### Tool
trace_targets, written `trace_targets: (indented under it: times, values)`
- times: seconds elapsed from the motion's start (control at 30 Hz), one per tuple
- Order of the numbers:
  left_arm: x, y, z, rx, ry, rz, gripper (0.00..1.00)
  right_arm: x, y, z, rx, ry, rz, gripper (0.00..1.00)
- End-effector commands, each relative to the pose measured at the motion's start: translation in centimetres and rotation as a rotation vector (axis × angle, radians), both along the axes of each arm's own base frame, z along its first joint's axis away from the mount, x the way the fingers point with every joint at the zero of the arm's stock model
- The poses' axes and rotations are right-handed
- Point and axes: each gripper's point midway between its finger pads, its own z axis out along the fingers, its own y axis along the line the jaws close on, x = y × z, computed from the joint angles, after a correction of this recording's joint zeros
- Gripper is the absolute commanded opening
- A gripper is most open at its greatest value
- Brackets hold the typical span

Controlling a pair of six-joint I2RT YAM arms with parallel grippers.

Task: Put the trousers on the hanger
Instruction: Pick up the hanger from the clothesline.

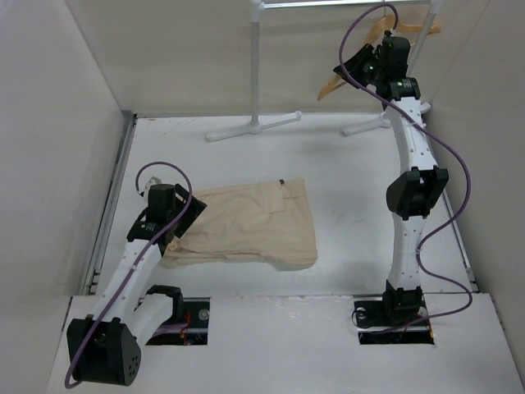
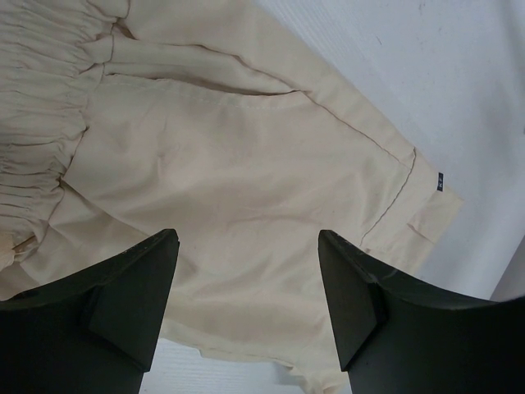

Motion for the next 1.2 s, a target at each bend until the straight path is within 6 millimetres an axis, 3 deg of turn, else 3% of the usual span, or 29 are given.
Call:
trace_targets:
  times: [0.0,0.13,0.3,0.6,0.77,0.93,1.17]
  values:
    - [1.4,-0.3,2.6,-0.007,-0.078,-0.008,0.67,-2.6,0.0,7.8,-0.023,-0.174,0.020,0.19]
    - [1.5,-0.5,3.0,-0.010,-0.087,-0.013,0.67,-4.2,0.3,9.3,-0.033,-0.190,0.029,0.18]
    - [1.7,-0.7,3.9,-0.016,-0.115,-0.019,0.67,-6.2,2.8,10.0,-0.021,-0.193,0.081,0.19]
    - [1.7,-0.8,5.6,-0.017,-0.155,-0.025,0.67,-7.8,6.6,7.0,0.003,-0.121,0.159,0.19]
    - [2.4,-2.0,7.3,-0.003,-0.186,-0.084,0.66,-8.6,7.5,5.0,0.016,-0.063,0.183,0.19]
    - [3.3,-3.9,10.7,0.010,-0.268,-0.150,0.66,-11.5,9.3,4.2,0.012,-0.049,0.230,0.19]
    - [6.4,-7.2,18.8,-0.029,-0.463,-0.264,0.69,-19.9,13.1,4.0,0.008,-0.029,0.360,0.19]
